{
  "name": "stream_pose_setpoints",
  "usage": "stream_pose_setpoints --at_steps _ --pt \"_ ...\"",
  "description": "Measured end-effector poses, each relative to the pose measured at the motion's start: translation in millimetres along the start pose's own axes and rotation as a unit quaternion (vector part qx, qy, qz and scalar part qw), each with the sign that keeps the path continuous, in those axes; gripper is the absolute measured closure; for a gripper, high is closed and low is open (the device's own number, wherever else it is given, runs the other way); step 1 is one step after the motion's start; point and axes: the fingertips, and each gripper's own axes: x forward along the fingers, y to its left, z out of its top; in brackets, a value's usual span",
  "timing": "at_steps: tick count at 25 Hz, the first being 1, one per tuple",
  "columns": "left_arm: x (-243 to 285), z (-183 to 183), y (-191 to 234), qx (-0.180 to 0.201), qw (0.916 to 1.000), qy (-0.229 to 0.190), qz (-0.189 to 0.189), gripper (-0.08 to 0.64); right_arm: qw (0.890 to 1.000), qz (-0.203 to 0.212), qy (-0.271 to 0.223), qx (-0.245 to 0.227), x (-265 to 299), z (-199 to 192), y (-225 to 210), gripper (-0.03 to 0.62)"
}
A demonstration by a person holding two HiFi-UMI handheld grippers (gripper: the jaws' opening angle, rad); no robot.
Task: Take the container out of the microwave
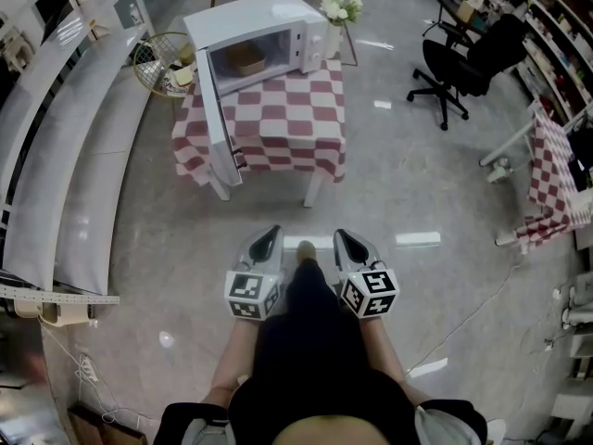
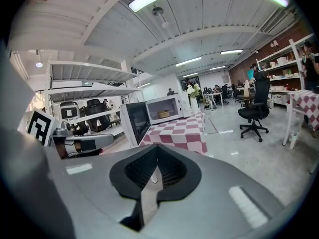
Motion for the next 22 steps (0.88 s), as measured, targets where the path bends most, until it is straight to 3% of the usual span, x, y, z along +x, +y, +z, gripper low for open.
stream_pose_setpoints --at_steps 22 --pt "66.3 19.3 26.7 0.002 0.9999 0.003 0.016 0.551 0.999 0.028 -0.004 0.016 56.9 36.9 -29.7 0.592"
